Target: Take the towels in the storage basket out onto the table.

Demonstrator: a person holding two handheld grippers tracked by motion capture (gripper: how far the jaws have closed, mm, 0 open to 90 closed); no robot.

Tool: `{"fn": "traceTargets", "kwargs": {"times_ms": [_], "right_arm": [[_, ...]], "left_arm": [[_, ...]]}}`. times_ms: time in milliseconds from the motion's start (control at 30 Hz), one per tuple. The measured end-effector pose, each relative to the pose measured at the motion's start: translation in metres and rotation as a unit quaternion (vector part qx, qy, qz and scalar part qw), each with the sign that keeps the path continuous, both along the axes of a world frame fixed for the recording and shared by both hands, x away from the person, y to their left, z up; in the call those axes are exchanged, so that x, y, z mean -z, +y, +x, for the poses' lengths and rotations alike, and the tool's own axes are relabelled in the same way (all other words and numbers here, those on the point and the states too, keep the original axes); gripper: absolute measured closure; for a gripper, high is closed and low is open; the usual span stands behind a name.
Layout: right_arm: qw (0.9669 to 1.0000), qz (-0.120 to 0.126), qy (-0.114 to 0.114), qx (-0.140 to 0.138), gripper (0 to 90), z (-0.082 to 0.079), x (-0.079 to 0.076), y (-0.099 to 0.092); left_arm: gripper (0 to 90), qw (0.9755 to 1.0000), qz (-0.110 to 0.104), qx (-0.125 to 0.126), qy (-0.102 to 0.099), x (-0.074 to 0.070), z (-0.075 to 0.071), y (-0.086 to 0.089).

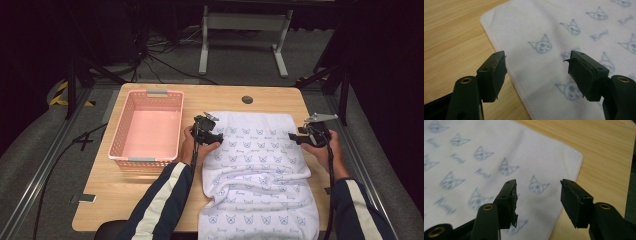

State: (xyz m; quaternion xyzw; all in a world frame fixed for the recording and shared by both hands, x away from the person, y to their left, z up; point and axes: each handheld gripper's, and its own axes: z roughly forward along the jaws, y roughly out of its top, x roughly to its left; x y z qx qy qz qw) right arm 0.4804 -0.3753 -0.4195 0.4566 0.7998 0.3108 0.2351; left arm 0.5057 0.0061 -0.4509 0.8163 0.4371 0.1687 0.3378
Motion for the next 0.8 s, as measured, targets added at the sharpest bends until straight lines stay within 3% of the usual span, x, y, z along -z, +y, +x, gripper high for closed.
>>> {"fn": "traceTargets", "kwargs": {"times_ms": [33,67,167,267,300,400,500,567,600,633,733,800], "right_arm": [[1.0,0.0,0.0,0.0,47.8,0.0,0.0,0.0],[0.9999,-0.005,0.003,0.012,46.9,0.015,0.005,0.003],[0.9996,-0.012,0.005,0.027,46.6,0.026,0.008,0.005],[0.9989,-0.015,0.009,0.043,45.4,0.041,0.011,0.006],[0.9988,-0.008,0.007,0.048,45.5,0.044,0.01,0.005],[0.9977,0.0,0.005,0.068,44.9,0.054,0.011,0.003],[0.9962,0.001,0.013,0.086,44.5,0.062,0.018,0.0],[0.9944,-0.004,0.015,0.105,44.3,0.066,0.021,-0.003],[0.9935,0.005,0.011,0.113,45.0,0.067,0.022,-0.005],[0.9932,0.008,0.011,0.116,44.9,0.069,0.023,-0.005],[0.9925,0.007,0.034,0.117,43.4,0.075,0.028,-0.006],[0.9923,0.005,0.032,0.12,43.0,0.078,0.028,-0.003]], "left_arm": [[30.6,1.0,0.0,0.0,0.0,0.0,0.0,0.0],[31.1,0.9999,0.001,-0.005,0.01,0.004,0.009,0.0],[30.8,0.9999,-0.007,-0.009,0.011,0.005,0.014,0.001],[31.3,0.9995,-0.023,-0.01,0.02,0.01,0.02,-0.001],[30.9,0.999,-0.038,-0.006,0.023,0.011,0.022,-0.001],[31.8,0.9989,-0.039,-0.012,0.022,0.013,0.026,0.0],[33.0,0.9981,-0.054,-0.021,0.02,0.015,0.029,0.006],[34.3,0.9979,-0.055,-0.03,0.018,0.015,0.031,0.009],[35.2,0.998,-0.05,-0.035,0.014,0.015,0.032,0.009],[35.9,0.9981,-0.036,-0.047,0.015,0.014,0.033,0.009],[38.7,0.9975,-0.028,-0.065,0.01,0.013,0.039,0.008],[38.4,0.9968,-0.029,-0.073,0.013,0.013,0.043,0.007]]}}
